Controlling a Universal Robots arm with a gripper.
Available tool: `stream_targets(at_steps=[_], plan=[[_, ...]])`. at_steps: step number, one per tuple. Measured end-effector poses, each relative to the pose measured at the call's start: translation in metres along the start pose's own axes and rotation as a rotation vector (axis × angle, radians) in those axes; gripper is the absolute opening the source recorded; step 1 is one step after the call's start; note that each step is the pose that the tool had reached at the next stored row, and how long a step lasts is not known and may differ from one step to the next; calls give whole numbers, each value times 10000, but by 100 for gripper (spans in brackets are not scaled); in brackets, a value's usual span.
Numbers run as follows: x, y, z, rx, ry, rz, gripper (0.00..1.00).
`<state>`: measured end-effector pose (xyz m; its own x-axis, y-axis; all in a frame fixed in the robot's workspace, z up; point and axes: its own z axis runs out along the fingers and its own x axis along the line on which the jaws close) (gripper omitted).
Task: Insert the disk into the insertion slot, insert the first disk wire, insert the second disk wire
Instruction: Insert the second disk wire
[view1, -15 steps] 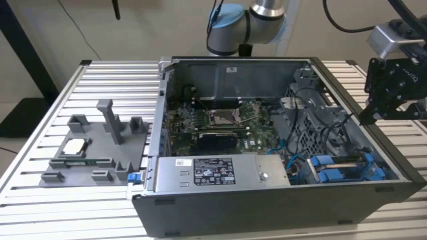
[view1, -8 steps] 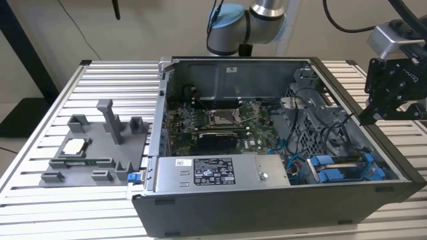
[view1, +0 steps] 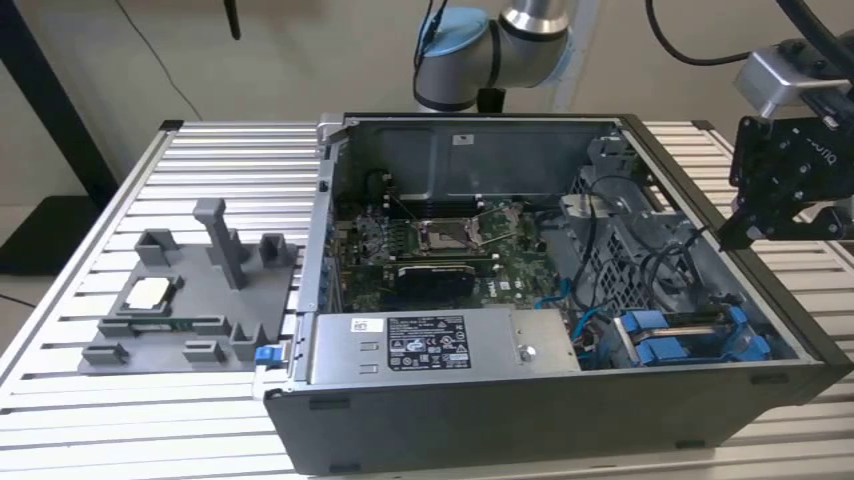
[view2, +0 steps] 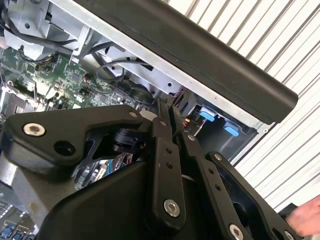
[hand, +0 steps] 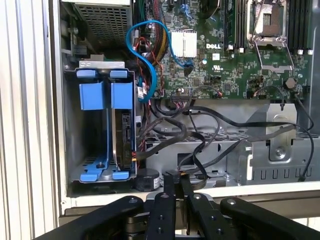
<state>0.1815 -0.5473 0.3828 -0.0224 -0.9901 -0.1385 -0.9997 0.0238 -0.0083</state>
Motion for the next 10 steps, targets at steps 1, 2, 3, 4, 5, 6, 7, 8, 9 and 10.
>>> stream_targets(at_steps=[1,2,3,4,5,6,7,8,9,10], plan=[[1,5,-7,-4,-1,2,16],[2,9,-17,-6,-2,1,16],[4,15,-29,-8,0,1,16],[5,21,-40,-9,-2,1,16],[7,29,-52,-9,-1,1,16],[10,37,-64,-9,-1,1,16],[13,48,-75,-9,-1,1,16],[16,61,-84,-9,-1,1,16],[20,78,-88,-9,-1,1,16],[23,98,-90,-9,-1,1,16]])
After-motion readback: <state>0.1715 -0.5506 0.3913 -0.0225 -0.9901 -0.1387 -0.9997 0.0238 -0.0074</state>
